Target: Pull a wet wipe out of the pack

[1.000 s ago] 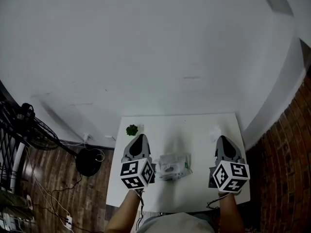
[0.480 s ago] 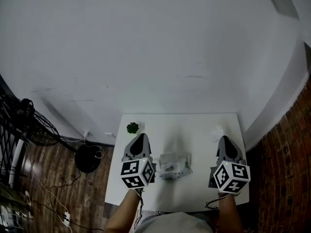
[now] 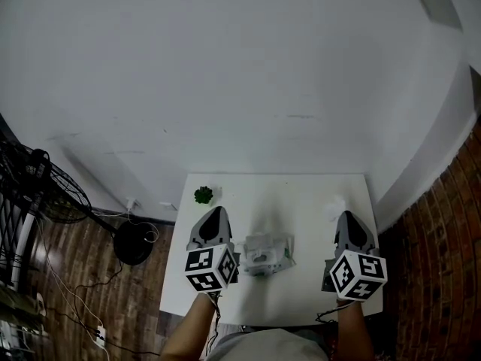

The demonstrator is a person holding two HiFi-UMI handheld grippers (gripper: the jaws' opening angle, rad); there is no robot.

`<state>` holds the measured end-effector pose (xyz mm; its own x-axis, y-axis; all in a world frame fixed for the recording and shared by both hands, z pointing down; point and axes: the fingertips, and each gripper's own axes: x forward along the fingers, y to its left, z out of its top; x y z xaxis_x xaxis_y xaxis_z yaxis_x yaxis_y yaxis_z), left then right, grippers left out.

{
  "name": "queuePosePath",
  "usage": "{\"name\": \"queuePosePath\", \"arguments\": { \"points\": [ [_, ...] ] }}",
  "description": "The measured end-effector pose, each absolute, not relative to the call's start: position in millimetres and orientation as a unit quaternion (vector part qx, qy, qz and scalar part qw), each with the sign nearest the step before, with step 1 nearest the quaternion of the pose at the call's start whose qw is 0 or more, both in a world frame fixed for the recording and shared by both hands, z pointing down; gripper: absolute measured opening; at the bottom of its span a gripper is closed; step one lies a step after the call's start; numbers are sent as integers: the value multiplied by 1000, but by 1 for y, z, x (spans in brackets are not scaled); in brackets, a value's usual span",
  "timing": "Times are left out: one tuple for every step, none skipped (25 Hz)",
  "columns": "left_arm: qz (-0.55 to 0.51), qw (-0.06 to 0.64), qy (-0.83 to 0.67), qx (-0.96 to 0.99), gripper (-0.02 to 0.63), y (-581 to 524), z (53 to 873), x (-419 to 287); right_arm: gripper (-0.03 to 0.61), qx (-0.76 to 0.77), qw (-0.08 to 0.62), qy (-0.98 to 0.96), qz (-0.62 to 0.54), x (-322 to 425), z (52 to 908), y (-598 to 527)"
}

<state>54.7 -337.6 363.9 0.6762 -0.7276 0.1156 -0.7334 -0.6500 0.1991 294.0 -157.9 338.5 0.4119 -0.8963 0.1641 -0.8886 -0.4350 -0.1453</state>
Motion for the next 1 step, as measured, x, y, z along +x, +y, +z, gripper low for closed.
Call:
{"name": "queuePosePath", "arguments": {
  "points": [
    [13, 116, -403, 908, 2, -337, 364, 54, 5, -840, 17, 531, -109, 294, 339, -157]
  ]
}}
